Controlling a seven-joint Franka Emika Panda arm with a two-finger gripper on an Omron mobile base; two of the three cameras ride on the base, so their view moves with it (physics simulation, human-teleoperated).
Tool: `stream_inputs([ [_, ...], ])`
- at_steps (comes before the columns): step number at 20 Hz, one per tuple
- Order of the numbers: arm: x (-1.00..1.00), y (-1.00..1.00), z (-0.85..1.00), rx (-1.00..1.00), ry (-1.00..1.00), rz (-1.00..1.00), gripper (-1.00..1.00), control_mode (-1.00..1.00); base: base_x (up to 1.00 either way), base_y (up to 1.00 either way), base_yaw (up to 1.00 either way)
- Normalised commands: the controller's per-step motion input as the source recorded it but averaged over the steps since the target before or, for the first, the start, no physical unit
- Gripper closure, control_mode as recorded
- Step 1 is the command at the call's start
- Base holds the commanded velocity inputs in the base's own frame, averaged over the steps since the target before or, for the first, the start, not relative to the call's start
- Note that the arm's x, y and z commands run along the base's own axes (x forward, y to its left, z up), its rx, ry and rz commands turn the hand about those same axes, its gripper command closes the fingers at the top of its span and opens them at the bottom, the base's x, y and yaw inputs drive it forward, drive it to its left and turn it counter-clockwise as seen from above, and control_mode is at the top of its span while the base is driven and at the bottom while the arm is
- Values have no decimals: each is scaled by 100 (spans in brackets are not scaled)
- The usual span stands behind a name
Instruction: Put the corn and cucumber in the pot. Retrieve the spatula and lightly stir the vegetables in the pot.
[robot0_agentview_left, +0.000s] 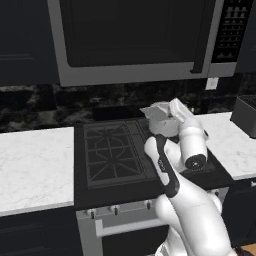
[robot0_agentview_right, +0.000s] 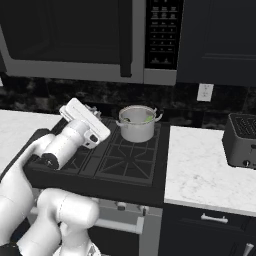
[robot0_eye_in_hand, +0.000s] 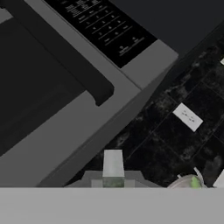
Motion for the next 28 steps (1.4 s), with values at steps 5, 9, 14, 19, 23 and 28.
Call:
stream_inputs([
  [5, 2, -37, 2, 3, -7, -6, 100, -100, 0, 0, 0],
  [9, 0, -44, 2, 3, -2, -3, 100, -100, 0, 0, 0],
  [14, 23, -59, 0, 10, 2, -1, 100, -100, 0, 0, 0],
  [19, 33, -50, -2, 12, 5, 0, 100, -100, 0, 0, 0],
  [23, 25, -43, -21, 2, 0, 0, 100, -100, 0, 0, 0],
  [28, 31, -30, -33, 0, 0, 0, 100, -100, 0, 0, 0],
])
